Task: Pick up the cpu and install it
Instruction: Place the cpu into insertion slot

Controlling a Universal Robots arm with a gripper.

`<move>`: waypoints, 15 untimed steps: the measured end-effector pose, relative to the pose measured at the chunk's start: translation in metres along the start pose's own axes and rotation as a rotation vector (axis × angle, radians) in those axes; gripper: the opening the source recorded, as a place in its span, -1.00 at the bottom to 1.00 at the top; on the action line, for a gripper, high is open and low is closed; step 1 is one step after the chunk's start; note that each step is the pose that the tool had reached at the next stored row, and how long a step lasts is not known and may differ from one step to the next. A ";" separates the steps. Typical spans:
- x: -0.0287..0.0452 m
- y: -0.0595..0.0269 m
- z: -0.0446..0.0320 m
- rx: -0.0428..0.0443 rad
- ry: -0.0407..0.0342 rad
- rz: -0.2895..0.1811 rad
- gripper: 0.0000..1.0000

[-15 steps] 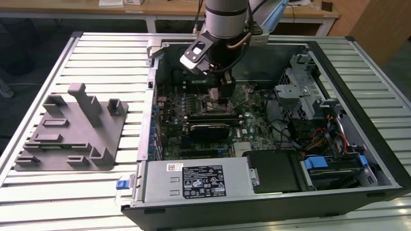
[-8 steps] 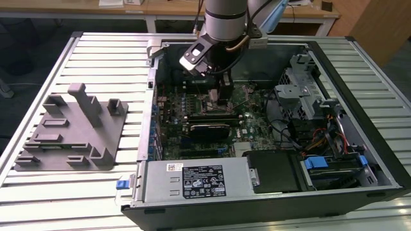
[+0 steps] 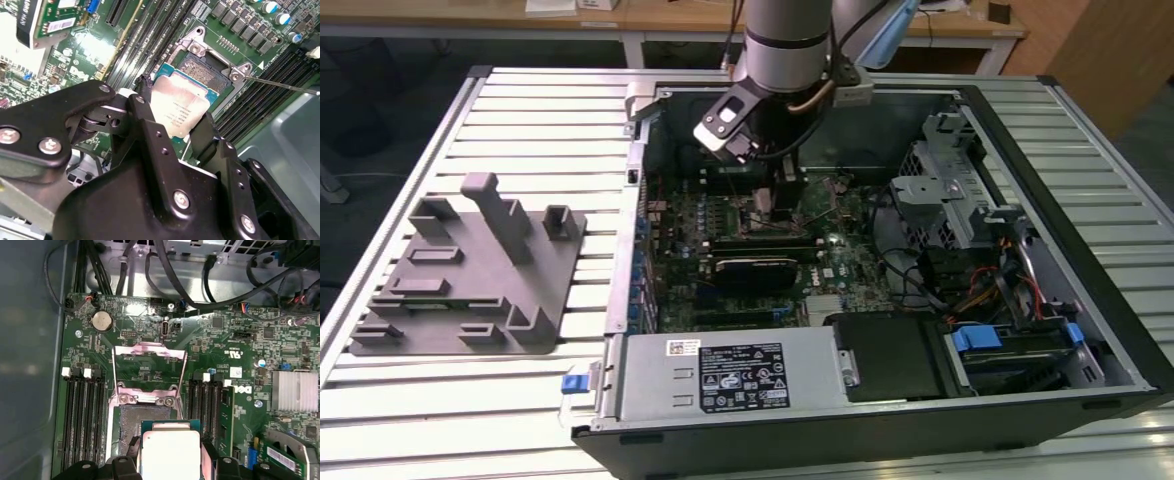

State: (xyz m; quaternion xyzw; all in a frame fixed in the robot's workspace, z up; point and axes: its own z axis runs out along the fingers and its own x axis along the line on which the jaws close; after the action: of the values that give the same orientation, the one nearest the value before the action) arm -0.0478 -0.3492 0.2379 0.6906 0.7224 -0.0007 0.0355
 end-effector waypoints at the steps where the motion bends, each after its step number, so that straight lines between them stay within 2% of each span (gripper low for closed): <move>1: 0.0006 0.0000 0.0012 0.0000 -0.0001 0.000 0.09; 15: 0.0134 0.0003 0.0132 0.0001 -0.0001 0.004 0.09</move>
State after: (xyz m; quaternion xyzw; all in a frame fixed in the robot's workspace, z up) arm -0.0474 -0.3365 0.2241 0.6920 0.7211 -0.0007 0.0355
